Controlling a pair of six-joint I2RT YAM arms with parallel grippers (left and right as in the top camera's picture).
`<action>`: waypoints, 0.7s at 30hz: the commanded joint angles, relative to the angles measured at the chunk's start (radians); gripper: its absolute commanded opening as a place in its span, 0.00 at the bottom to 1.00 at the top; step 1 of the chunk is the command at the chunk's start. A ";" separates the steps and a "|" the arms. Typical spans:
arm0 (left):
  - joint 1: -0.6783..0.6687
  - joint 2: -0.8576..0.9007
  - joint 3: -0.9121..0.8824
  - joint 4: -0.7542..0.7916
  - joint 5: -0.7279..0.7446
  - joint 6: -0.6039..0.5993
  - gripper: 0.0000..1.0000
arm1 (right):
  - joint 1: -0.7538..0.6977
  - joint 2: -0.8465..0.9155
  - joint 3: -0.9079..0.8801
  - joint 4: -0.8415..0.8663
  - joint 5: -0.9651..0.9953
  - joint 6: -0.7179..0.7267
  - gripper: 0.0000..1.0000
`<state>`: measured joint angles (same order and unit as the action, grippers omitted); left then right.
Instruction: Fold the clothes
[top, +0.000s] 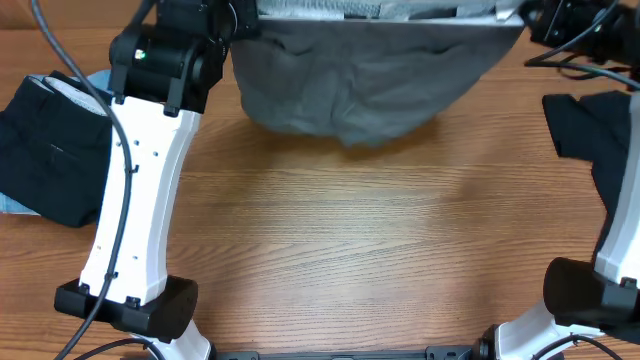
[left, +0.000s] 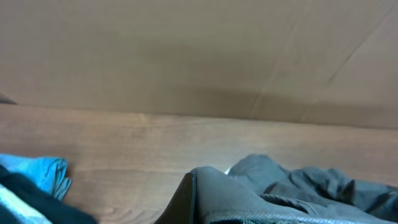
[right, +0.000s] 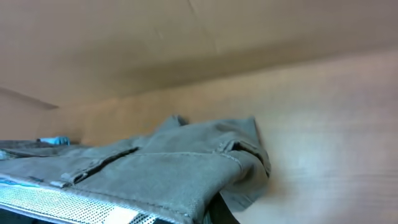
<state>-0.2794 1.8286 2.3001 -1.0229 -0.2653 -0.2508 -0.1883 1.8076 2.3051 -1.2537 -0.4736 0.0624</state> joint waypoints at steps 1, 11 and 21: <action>0.069 -0.049 0.153 -0.005 0.001 0.034 0.04 | -0.075 -0.007 0.145 -0.014 0.120 -0.037 0.04; 0.079 -0.108 0.366 -0.019 0.045 0.027 0.04 | -0.075 -0.008 0.357 -0.129 0.124 -0.037 0.04; 0.079 -0.149 0.372 -0.178 0.077 -0.267 0.04 | -0.076 -0.017 0.464 -0.200 0.074 -0.003 0.04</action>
<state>-0.2565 1.7084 2.6434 -1.1660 -0.1074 -0.3328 -0.2031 1.7924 2.7525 -1.4570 -0.4942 0.0586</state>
